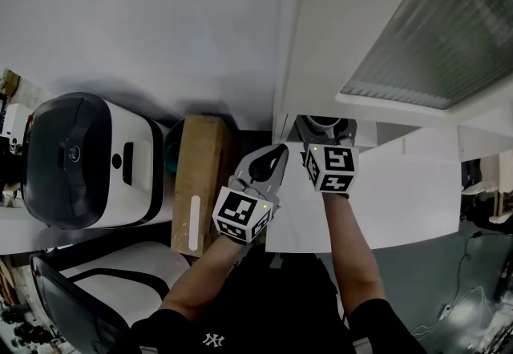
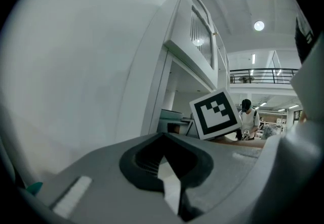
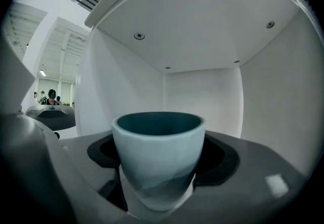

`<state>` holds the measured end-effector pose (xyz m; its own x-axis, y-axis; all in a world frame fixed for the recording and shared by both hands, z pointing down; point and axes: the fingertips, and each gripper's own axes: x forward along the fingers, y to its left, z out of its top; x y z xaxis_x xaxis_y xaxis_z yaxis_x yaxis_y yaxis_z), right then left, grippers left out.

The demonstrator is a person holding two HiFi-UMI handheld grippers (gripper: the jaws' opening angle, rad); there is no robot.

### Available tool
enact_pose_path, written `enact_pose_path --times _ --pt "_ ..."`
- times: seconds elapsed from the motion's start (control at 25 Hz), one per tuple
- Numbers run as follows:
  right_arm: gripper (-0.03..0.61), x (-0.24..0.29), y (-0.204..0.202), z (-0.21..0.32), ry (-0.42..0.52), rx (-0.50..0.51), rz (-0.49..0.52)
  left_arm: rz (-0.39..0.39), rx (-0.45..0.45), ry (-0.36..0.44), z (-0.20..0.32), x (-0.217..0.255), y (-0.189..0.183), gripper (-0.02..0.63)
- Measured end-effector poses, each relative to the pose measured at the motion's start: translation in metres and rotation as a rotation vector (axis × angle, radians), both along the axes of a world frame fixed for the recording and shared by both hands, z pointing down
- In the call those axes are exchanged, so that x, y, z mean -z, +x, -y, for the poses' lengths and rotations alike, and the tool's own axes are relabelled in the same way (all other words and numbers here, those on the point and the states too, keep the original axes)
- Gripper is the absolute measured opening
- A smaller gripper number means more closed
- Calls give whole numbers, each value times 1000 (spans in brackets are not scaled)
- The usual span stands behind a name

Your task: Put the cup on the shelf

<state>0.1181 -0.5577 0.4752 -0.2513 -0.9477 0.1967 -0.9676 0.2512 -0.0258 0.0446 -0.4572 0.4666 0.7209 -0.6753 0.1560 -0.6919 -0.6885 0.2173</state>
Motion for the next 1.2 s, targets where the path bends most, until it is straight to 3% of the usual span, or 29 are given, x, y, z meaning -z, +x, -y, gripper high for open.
enact_pose_path --times 0.24,0.56,0.92,1.2 --pt "423 -4 -1 0 24 10 6 0 11 -2 -1 -3 -3 0" --pt "489 -6 2 -6 4 29 15 -4 11 -5 -3 -2 -2 0" --pt "489 3 1 -34 -17 68 90 -17 4 -14 -7 -2 0 0" --pt "459 -2 11 -68 -48 34 150 -23 -1 -20 -15 0 2 0"
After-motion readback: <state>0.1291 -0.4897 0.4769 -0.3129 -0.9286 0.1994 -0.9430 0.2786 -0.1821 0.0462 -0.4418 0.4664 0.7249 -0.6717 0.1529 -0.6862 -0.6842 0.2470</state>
